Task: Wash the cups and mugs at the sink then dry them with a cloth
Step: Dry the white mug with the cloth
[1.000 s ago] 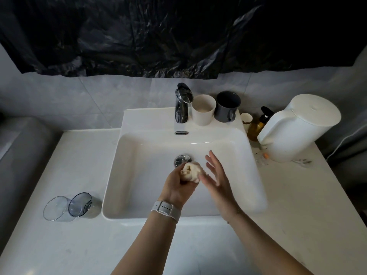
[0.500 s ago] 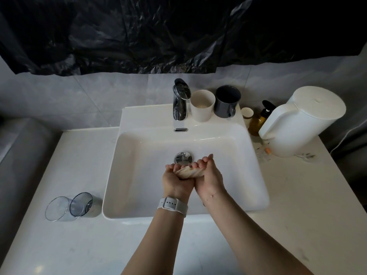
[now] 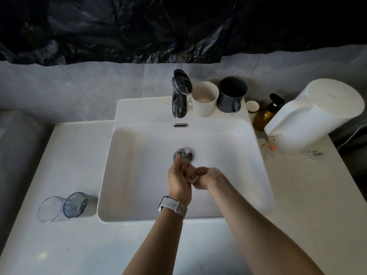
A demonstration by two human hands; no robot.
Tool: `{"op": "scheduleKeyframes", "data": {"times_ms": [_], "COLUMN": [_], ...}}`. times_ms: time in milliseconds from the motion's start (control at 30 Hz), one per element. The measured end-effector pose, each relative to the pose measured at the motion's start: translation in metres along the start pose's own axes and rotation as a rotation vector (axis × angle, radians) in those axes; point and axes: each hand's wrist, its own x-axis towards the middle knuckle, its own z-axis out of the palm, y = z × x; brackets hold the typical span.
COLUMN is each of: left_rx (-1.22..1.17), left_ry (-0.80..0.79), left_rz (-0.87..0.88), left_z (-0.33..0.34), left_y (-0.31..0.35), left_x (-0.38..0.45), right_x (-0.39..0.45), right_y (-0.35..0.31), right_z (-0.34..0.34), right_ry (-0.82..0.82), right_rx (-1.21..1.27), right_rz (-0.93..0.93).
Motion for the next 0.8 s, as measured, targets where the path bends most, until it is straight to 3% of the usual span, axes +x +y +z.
{"op": "scheduleKeyframes", "data": {"times_ms": [133, 200, 267, 367, 433, 533, 667, 733, 800], "left_rx": [0.086, 0.088, 0.214, 0.474, 0.519, 0.655, 0.991, 1.281, 1.709], "left_ry": [-0.171, -0.23, -0.401, -0.814, -0.894, -0.835, -0.533, -0.347, -0.239], "left_rz": [-0.056, -0.206, -0.399, -0.598, -0.643, -0.649, -0.487, -0.303, 0.001], "left_z": [-0.029, -0.046, -0.055, -0.039, -0.022, -0.006, -0.001, 0.0, -0.002], "left_y": [0.034, 0.053, 0.069, 0.076, 0.073, 0.062, 0.047, 0.039, 0.034], "left_x": [-0.005, -0.003, 0.001, 0.003, 0.002, -0.001, -0.002, -0.004, -0.007], "right_x": [-0.02, -0.042, -0.063, -0.074, -0.075, -0.074, -0.061, -0.05, -0.035], "right_y": [-0.027, -0.038, -0.044, -0.038, -0.028, -0.023, -0.016, -0.005, 0.005], "right_z": [0.005, 0.01, 0.016, 0.029, 0.035, 0.036, 0.03, 0.027, 0.025], "right_ry": [-0.373, -0.601, -0.747, -0.848, -0.848, -0.81, -0.628, -0.441, -0.249], "right_rx": [-0.241, -0.404, -0.576, -0.788, -0.9, -0.943, -0.786, -0.533, -0.326], "right_rz": [-0.39, -0.401, -0.382, -0.331, -0.302, -0.303, -0.35, -0.38, -0.426]}}
